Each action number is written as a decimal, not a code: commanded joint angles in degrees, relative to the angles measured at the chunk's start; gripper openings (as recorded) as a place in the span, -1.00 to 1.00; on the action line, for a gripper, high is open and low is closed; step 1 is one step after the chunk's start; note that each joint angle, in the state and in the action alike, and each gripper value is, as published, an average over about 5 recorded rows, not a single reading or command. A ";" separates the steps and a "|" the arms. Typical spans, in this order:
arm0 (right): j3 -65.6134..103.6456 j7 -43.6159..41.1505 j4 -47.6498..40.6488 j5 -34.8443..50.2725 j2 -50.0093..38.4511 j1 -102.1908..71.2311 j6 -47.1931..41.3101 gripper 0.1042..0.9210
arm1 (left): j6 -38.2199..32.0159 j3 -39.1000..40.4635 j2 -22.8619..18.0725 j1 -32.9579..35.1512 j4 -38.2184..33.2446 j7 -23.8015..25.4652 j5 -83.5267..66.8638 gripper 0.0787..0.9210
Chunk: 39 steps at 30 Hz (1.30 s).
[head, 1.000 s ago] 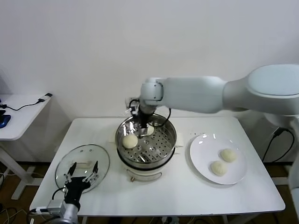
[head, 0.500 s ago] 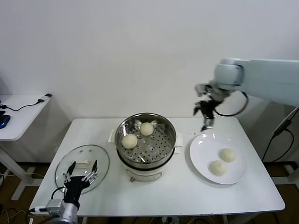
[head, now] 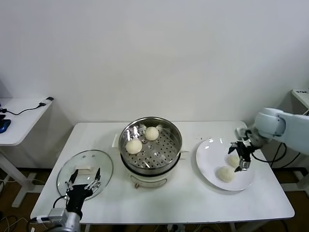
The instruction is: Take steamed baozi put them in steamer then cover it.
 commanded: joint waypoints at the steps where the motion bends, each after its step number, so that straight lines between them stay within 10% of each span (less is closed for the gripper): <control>1: 12.02 2.35 -4.42 -5.50 -0.78 -16.62 -2.00 0.76 | 0.02 -0.03 -0.05 -0.10 0.38 0.01 0.10 0.77; 23: 14.35 4.28 -9.16 -3.72 6.16 -19.62 -3.46 0.74 | 0.02 0.14 0.17 -0.11 0.66 0.01 0.20 0.77; 39: 3.27 -1.02 -6.09 -0.99 8.92 2.03 0.54 0.27 | 0.36 0.33 0.20 0.07 -0.50 0.06 0.22 0.77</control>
